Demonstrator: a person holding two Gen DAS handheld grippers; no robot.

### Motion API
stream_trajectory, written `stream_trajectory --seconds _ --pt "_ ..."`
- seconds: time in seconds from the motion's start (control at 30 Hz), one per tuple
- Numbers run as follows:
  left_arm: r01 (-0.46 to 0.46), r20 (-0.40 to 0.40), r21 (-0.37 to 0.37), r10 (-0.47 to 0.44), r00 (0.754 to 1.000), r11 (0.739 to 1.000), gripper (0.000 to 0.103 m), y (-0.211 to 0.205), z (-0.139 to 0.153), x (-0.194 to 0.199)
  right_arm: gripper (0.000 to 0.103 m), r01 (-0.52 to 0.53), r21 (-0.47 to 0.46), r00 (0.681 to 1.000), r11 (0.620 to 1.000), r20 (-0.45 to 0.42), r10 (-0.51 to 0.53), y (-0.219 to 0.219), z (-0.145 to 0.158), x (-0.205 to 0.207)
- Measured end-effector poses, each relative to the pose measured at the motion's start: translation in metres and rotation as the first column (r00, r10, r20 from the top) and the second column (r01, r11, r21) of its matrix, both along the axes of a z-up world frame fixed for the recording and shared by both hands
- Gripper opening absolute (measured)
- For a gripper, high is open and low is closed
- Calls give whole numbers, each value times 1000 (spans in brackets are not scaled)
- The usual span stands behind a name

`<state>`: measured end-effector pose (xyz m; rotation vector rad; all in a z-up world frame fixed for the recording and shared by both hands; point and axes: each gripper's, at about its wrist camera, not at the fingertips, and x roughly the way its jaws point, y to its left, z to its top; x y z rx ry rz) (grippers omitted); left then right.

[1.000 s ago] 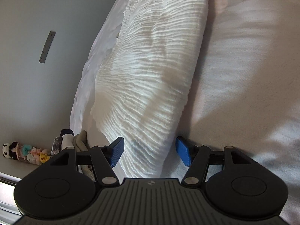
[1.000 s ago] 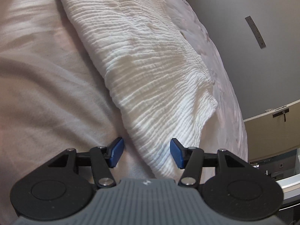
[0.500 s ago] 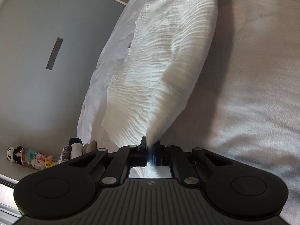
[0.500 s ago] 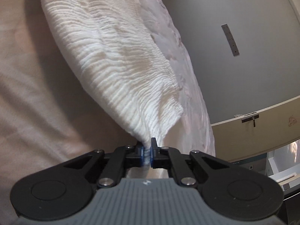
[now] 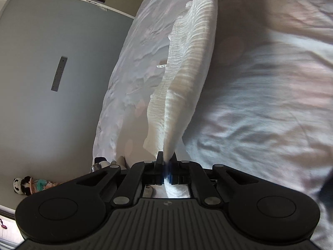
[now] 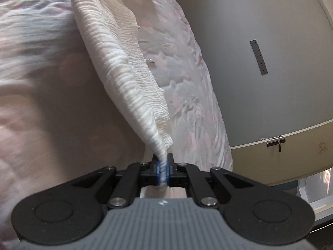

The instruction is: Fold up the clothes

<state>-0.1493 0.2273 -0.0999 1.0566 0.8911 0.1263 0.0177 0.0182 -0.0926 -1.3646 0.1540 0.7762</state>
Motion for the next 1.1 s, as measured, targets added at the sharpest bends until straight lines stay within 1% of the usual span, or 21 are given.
stream_trajectory --seconds 0.1,0.2,0.3,0.4,0.5,0.57,0.63,0.67,0.73,0.83,0.9,0.97,1.03,1.07,1.1 --pt "5 -24 -30 -5 1000 1000 2 -17 7 -32 6 -14 -21 998 1000 -63 12 -25 11 -30" --pt "-13 -55 -84 9 998 996 2 -32 7 -57 6 -31 -50 991 998 -131 24 -48 15 -60" --pt "-37 -90 -128 25 996 991 2 -44 -2 -74 6 -45 -85 983 995 -184 29 -65 1 -82" --pt "-70 -125 -164 50 991 984 2 -53 -17 -81 6 -45 -121 974 992 -227 16 -66 -17 -90" --pt "-132 -153 -217 100 983 967 2 -53 -31 -81 6 -31 -151 958 988 -286 -14 -56 -32 -82" --pt "-184 -167 -261 143 975 948 2 -50 -35 -80 6 -19 -170 946 985 -323 -37 -50 -42 -79" --pt "-236 -180 -304 188 966 923 3 -46 -37 -79 6 -12 -191 935 981 -349 -56 -51 -50 -81" --pt "-264 -184 -327 212 960 907 3 -45 -37 -79 6 -7 -198 930 980 -361 -66 -49 -52 -79" --pt "-315 -192 -373 260 946 873 7 -42 -37 -80 7 8 -207 919 978 -385 -89 -44 -54 -74" --pt "-377 -193 -445 324 926 812 11 -40 -28 -85 13 16 -210 908 978 -406 -102 -48 -48 -77" --pt "-392 -187 -482 346 920 783 18 -41 -19 -89 19 9 -212 904 977 -416 -99 -51 -41 -81" --pt "-385 -181 -507 342 922 771 20 -43 -10 -96 31 2 -198 895 980 -436 -90 -57 -28 -85" --pt "-372 -178 -524 329 927 766 22 -44 -3 -102 38 1 -170 879 985 -469 -82 -62 -15 -87" --pt "-368 -176 -537 325 929 759 25 -44 1 -105 39 7 -143 865 990 -496 -78 -63 -6 -86" --pt "-364 -173 -557 325 930 746 28 -42 5 -107 40 14 -116 850 993 -522 -73 -65 2 -84"
